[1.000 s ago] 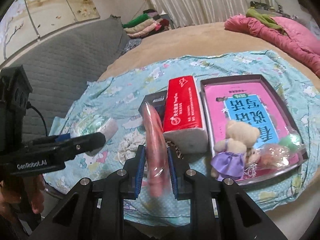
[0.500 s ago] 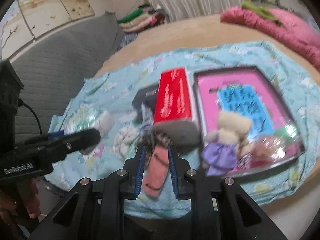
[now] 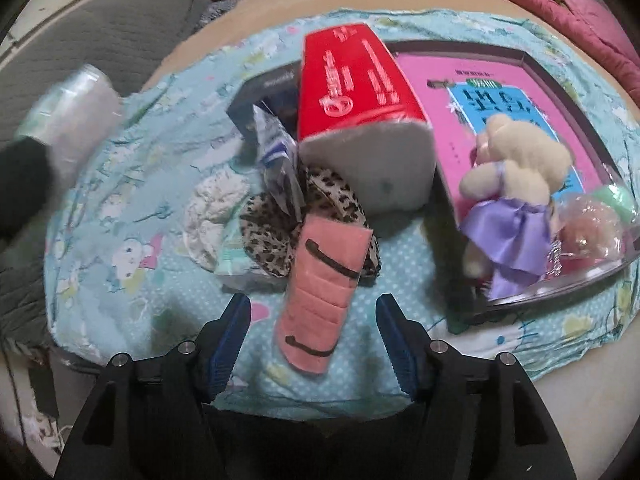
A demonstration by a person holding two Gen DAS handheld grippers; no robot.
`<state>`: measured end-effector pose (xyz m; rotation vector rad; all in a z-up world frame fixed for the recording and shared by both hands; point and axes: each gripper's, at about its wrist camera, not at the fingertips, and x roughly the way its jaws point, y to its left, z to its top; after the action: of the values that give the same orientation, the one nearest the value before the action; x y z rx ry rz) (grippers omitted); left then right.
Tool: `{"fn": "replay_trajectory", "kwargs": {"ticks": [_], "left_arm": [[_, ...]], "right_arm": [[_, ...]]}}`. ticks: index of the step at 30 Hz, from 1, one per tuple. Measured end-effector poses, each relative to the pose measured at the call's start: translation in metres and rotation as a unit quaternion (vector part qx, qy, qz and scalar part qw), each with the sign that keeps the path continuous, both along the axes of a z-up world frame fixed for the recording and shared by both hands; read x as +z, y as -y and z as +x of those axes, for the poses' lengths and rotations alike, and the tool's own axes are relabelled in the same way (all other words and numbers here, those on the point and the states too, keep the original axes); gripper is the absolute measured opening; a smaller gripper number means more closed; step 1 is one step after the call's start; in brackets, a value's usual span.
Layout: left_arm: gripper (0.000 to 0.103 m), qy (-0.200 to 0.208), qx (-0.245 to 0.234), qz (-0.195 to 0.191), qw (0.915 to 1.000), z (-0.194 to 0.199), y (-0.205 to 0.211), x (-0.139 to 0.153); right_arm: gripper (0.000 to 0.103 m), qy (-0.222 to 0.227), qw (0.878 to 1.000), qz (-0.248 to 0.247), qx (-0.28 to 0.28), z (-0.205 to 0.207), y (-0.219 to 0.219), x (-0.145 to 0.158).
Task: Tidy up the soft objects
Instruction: 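Lift and carry the diaper pack with left while right carries the pink strip toward the tray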
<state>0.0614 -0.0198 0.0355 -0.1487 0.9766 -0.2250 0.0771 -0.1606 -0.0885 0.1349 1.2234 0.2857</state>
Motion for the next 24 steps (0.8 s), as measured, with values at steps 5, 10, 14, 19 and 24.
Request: {"fn": "replay_trajectory", "kwargs": {"ticks": [5,10,14,19,24], "left_arm": [[0.068,0.000,0.000,-0.003,1.0000,0.001,-0.003,0.000],[0.068,0.001,0.002,-0.006,1.0000,0.003,-0.004,0.001],[0.068,0.004,-0.003,-0.007,1.0000,0.006,0.001,0.004],[0.068,0.010,-0.011,-0.011,0.9998,0.008,0.011,0.011],[0.068,0.013,-0.018,-0.009,0.9997,0.012,0.022,0.015]], "right_arm": [[0.052,-0.013,1.000,-0.009,-0.013,0.007,-0.005,-0.022],[0.027,-0.009,1.000,0.013,-0.017,0.008,0.006,-0.021],[0.021,0.011,0.999,0.043,-0.019,0.005,0.019,0.001],[0.019,0.053,0.997,0.051,-0.010,-0.003,0.033,0.037],[0.019,0.078,0.993,0.079,-0.030,-0.004,0.059,0.061]]}}
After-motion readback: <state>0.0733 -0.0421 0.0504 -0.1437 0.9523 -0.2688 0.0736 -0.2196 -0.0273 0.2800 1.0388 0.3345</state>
